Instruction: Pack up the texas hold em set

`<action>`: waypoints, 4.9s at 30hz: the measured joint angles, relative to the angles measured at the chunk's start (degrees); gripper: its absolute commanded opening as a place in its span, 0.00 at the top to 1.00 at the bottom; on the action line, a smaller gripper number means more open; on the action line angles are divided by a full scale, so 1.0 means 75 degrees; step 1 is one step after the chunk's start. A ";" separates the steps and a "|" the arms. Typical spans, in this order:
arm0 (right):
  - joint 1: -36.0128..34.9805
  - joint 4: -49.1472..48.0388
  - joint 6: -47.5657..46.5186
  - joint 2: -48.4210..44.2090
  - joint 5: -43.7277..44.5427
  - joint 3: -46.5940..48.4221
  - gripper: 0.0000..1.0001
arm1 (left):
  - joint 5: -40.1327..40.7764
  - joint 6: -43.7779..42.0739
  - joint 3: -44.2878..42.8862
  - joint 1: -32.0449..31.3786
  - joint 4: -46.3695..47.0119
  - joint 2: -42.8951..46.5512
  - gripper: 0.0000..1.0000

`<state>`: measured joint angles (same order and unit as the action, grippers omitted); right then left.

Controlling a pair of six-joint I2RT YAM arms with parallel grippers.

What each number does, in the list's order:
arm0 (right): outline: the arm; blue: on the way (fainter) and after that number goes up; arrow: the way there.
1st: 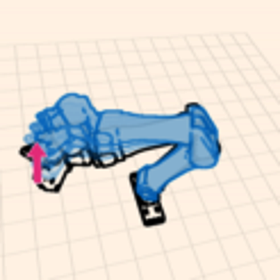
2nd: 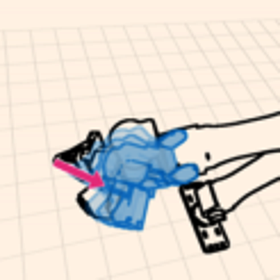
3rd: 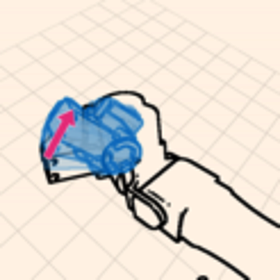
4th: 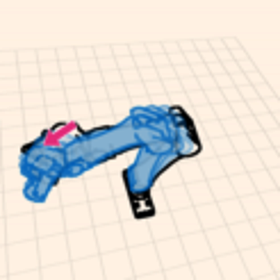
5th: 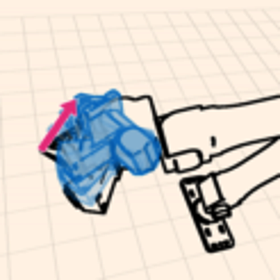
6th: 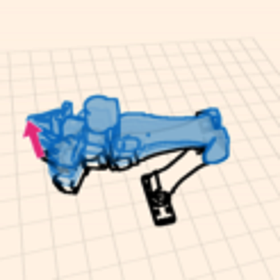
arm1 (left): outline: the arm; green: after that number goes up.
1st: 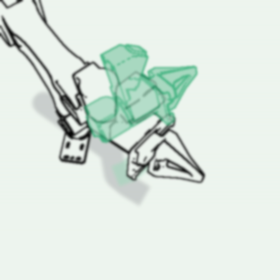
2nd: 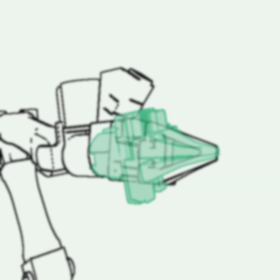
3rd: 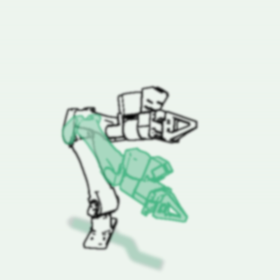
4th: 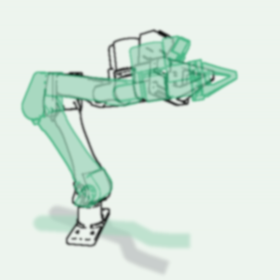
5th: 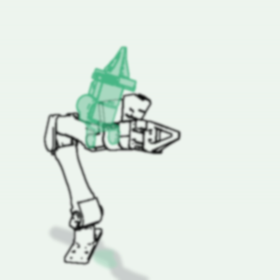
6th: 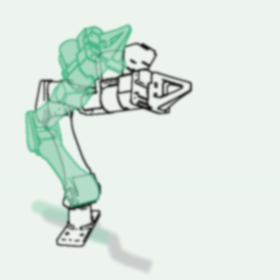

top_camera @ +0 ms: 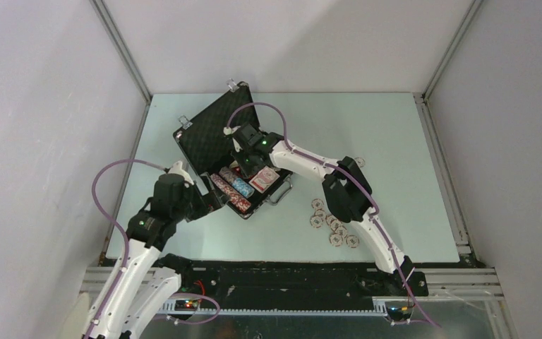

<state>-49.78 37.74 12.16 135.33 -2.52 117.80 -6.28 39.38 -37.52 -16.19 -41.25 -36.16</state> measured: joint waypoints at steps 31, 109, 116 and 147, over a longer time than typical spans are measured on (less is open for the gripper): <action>0.0195 -0.0096 0.0201 -0.1201 0.0259 -0.0973 0.24 | -0.0032 -0.0076 -0.0376 0.0000 0.0227 -0.0755 0.00; 0.6356 0.3264 0.3299 -0.0306 0.0501 -0.1198 0.53 | 0.1011 -0.2731 -0.4045 -0.1912 0.1766 -0.5922 0.02; 0.6277 0.3241 0.3340 -0.0379 0.0388 -0.1367 0.54 | 0.0769 -0.2935 -0.4051 -0.1999 0.1766 -0.5963 0.02; 0.4517 0.3759 0.3960 -0.2419 -0.0790 -0.2716 0.54 | 0.1274 -0.4249 -0.4727 -0.3212 0.1084 -0.6907 0.02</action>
<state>-15.90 65.93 41.87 117.19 -8.45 97.43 3.27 7.51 -72.97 -40.27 -33.12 -87.96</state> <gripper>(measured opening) 0.457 0.985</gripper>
